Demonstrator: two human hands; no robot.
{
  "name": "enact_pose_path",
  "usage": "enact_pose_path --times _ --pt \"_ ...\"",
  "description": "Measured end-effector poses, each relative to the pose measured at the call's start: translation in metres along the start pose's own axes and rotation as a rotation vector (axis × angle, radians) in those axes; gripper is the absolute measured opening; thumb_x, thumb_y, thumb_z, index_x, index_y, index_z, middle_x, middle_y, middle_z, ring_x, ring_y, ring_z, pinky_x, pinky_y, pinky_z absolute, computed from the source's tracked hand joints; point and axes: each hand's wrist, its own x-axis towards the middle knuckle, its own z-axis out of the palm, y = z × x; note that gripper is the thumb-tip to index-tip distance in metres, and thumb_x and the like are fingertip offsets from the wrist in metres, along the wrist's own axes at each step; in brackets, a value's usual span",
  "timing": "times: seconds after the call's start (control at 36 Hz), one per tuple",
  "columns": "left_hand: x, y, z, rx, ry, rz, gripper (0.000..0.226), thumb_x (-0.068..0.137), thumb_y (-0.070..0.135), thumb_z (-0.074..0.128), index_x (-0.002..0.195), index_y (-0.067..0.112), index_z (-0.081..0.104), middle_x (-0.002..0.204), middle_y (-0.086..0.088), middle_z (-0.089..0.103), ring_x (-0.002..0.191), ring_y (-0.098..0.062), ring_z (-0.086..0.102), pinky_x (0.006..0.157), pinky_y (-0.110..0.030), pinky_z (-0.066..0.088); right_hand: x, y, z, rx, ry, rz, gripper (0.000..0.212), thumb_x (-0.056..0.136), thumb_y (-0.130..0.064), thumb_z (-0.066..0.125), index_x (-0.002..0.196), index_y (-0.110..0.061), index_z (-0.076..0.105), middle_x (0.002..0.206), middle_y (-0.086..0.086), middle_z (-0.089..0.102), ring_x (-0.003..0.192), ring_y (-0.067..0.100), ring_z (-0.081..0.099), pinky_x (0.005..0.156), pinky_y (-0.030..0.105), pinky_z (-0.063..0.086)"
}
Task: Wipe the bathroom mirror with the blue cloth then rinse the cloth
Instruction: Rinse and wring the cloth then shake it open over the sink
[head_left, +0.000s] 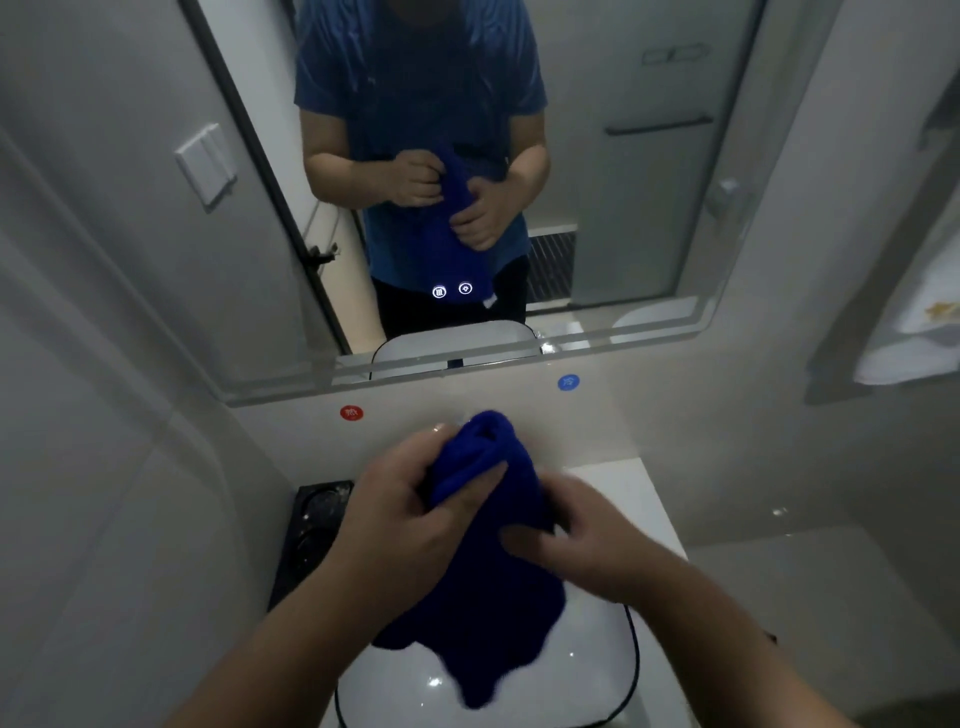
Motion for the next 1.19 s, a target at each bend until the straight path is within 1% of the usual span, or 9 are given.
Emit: enact_pose_path --times 0.22,0.39,0.47,0.61,0.78,0.89,1.06,1.11,1.19 --pt "0.018 0.033 -0.024 -0.037 0.155 0.064 0.013 0.09 0.05 0.063 0.089 0.041 0.071 0.075 0.005 0.07 0.061 -0.009 0.065 0.057 -0.018 0.053 -0.011 0.059 0.025 -0.115 -0.054 0.221 0.021 0.099 -0.027 0.068 0.105 -0.047 0.074 0.11 -0.019 0.075 0.105 0.012 0.071 0.095 0.043 0.061" --pt "0.032 0.029 -0.052 -0.091 0.478 -0.048 0.026 0.093 0.056 0.058 0.077 0.037 0.066 0.066 0.011 0.058 0.061 -0.009 0.052 0.065 -0.034 0.045 -0.019 0.065 -0.013 0.582 0.1 0.265 0.055 0.086 -0.027 0.075 0.133 0.0 0.068 0.131 0.04 0.063 0.116 0.05 0.066 0.091 0.049 0.055" --pt "0.034 0.004 -0.055 -0.127 0.598 -0.17 0.029 0.096 0.056 0.059 0.074 0.04 0.068 0.066 0.014 0.058 0.067 -0.013 0.052 0.073 -0.041 0.044 -0.024 0.054 -0.034 0.734 0.198 0.302 0.057 0.089 -0.03 0.068 0.138 -0.001 0.067 0.134 0.033 0.068 0.124 0.049 0.067 0.103 0.05 0.053" --pt "0.02 -0.068 -0.049 0.131 0.442 -0.404 0.039 0.103 0.057 0.062 0.087 0.022 0.068 0.077 -0.005 0.071 0.078 -0.036 0.068 0.074 -0.047 0.056 -0.014 0.054 -0.066 0.608 0.365 0.495 0.052 0.09 -0.028 0.077 0.133 0.0 0.07 0.128 0.031 0.073 0.117 0.048 0.071 0.111 0.056 0.05" --pt "-0.007 -0.115 -0.001 0.1 0.095 -0.891 0.029 0.105 0.047 0.063 0.105 0.02 0.075 0.106 -0.01 0.078 0.095 -0.027 0.074 0.079 -0.036 0.056 0.003 0.056 -0.062 0.409 0.588 0.672 0.017 0.095 -0.013 0.072 0.104 0.001 0.077 0.088 0.022 0.08 0.081 0.035 0.073 0.076 0.041 0.06" --pt "-0.014 -0.097 0.048 0.019 0.022 -0.81 0.028 0.105 0.049 0.062 0.111 0.025 0.074 0.102 -0.001 0.08 0.094 -0.02 0.077 0.089 -0.044 0.063 0.015 0.04 -0.023 0.374 0.548 0.572 0.015 0.088 -0.017 0.072 0.085 -0.003 0.076 0.091 0.025 0.078 0.077 0.028 0.072 0.073 0.036 0.058" --pt "-0.013 -0.076 0.078 -0.089 -0.051 -0.694 0.041 0.088 0.05 0.083 0.121 0.035 0.065 0.108 0.008 0.079 0.093 -0.002 0.076 0.083 -0.027 0.062 0.012 0.017 0.002 0.69 0.259 0.54 0.043 0.085 -0.018 0.061 0.122 0.004 0.063 0.118 0.026 0.072 0.116 0.037 0.065 0.114 0.049 0.05" --pt "-0.013 -0.082 0.074 -0.075 -0.028 -0.724 0.035 0.092 0.038 0.082 0.124 0.035 0.067 0.107 0.009 0.08 0.098 -0.005 0.077 0.088 -0.031 0.063 0.014 0.025 -0.006 0.792 0.137 0.498 0.039 0.093 -0.011 0.052 0.127 0.004 0.063 0.126 0.023 0.074 0.118 0.037 0.07 0.109 0.047 0.055" --pt "-0.009 -0.086 0.07 -0.15 0.073 -0.802 0.017 0.104 0.031 0.069 0.119 0.022 0.071 0.101 0.002 0.082 0.099 -0.021 0.079 0.084 -0.038 0.063 0.005 0.028 -0.027 0.461 0.189 0.498 0.043 0.099 0.008 0.04 0.125 -0.004 0.073 0.114 0.017 0.081 0.106 0.035 0.079 0.092 0.04 0.064"
